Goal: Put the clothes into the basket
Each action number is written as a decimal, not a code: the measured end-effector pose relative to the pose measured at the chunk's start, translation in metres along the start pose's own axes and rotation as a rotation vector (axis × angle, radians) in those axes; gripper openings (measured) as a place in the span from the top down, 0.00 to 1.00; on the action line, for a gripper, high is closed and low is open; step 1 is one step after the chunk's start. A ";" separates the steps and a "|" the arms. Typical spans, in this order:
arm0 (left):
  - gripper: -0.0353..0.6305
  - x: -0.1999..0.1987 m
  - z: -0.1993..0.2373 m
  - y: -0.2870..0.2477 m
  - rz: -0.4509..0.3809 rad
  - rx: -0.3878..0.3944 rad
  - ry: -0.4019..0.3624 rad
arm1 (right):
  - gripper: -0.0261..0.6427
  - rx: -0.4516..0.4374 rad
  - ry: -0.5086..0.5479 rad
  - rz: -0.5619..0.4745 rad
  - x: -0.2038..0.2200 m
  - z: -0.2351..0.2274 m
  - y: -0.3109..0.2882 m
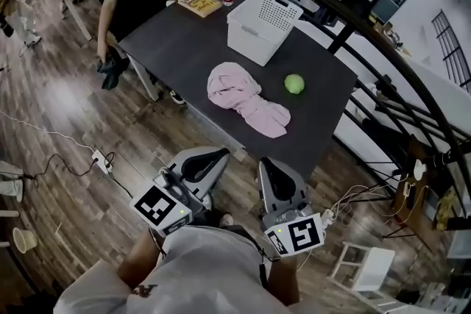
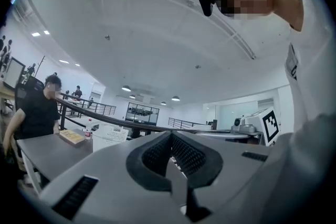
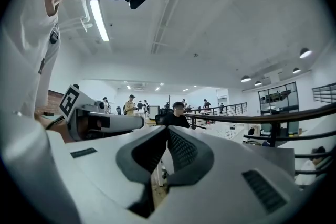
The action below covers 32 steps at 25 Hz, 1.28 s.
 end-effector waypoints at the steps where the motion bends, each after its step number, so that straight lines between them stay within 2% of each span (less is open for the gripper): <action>1: 0.94 0.000 0.004 -0.001 0.010 0.007 0.000 | 0.93 0.007 -0.004 0.001 0.001 0.000 -0.004; 12: 0.94 0.004 0.036 -0.030 0.018 0.056 0.018 | 0.93 0.042 -0.021 0.034 0.012 -0.018 -0.029; 32: 0.94 0.003 0.062 -0.136 0.029 -0.022 0.015 | 0.93 -0.069 -0.041 0.002 0.018 -0.128 -0.077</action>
Point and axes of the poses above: the fingertips, and each gripper's own axes: y backward along the fingers, z to its left, x out of its underside, the point moved 7 cm from there along y, backward along the fingers, and after that the axes turned 2 degrees about y, right-handed, at the moved point
